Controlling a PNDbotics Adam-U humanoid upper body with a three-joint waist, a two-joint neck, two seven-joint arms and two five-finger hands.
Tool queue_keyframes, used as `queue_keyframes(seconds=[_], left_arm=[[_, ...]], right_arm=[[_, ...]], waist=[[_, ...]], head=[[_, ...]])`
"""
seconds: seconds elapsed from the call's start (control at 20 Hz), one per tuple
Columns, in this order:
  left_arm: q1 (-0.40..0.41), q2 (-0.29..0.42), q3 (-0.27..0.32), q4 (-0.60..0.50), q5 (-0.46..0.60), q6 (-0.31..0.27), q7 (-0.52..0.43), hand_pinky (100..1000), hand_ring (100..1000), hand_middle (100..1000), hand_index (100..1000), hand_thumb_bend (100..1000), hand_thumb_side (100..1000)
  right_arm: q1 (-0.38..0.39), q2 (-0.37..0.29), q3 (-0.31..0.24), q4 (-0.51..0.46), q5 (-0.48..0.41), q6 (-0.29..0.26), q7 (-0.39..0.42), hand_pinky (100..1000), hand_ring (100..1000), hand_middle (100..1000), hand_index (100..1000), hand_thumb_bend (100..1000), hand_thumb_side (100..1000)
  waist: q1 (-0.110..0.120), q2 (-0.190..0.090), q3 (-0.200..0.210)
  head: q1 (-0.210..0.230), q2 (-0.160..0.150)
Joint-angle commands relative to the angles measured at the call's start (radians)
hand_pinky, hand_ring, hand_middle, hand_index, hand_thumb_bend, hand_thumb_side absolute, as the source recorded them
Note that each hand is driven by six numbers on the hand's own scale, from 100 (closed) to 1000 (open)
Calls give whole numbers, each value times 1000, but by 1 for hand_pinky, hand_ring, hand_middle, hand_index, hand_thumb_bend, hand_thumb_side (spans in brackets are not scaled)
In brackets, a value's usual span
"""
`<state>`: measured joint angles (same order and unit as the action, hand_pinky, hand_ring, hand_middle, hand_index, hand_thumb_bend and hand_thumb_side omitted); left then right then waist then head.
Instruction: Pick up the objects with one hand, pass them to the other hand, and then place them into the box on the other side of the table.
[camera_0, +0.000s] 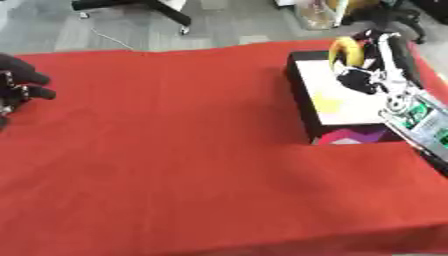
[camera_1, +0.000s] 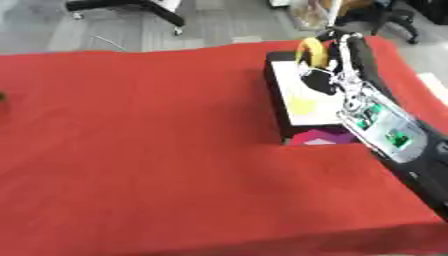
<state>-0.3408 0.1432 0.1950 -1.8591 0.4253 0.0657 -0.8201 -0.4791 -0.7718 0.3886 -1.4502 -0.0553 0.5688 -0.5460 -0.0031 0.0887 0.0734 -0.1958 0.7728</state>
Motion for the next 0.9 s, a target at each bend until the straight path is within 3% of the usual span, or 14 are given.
queue_keyframes(seconds=[0.05, 0.15, 0.25, 0.3, 0.35, 0.6, 0.9], left_arm=[[-3, 8, 13, -27, -15, -6, 1, 730, 741, 698, 796, 100, 813], [1, 11, 18, -26, -24, -7, 3, 730, 742, 698, 796, 100, 817], [4, 14, 24, -23, -35, -8, 8, 728, 741, 696, 795, 100, 819], [5, 18, 29, -20, -42, -9, 14, 727, 740, 695, 794, 100, 820], [4, 25, 34, -15, -52, -9, 22, 724, 738, 690, 790, 100, 819], [-39, 125, 69, 36, -176, -68, 95, 724, 740, 690, 789, 100, 741], [-176, 381, 99, 243, -522, -252, 232, 775, 773, 742, 828, 100, 450]], right_arm=[[-23, -17, -15, 104, 5, 69, 36, 712, 972, 784, 1000, 730, 309], [-18, -20, -33, 121, 42, 74, 56, 752, 1000, 846, 1000, 818, 410], [-5, -26, -54, 105, 90, 84, 34, 751, 1000, 865, 1000, 827, 472], [5, -29, -67, 80, 110, 85, 7, 743, 1000, 869, 1000, 800, 639], [16, -32, -79, 48, 128, 85, -26, 737, 994, 851, 1000, 804, 492], [99, -46, -110, -203, 191, 103, -194, 711, 967, 815, 1000, 735, 474], [216, -50, -117, -505, 292, 115, -177, 710, 949, 779, 1000, 692, 463]], waist=[[-2, -8, 1], [-3, -9, 1], [-4, -10, 0], [-4, -10, -1], [-4, -11, -2], [-1, -13, -13], [10, -18, -31]], head=[[-9, -3], [-9, -3], [-7, -3], [-5, -3], [-2, -3], [30, -3], [86, -3]])
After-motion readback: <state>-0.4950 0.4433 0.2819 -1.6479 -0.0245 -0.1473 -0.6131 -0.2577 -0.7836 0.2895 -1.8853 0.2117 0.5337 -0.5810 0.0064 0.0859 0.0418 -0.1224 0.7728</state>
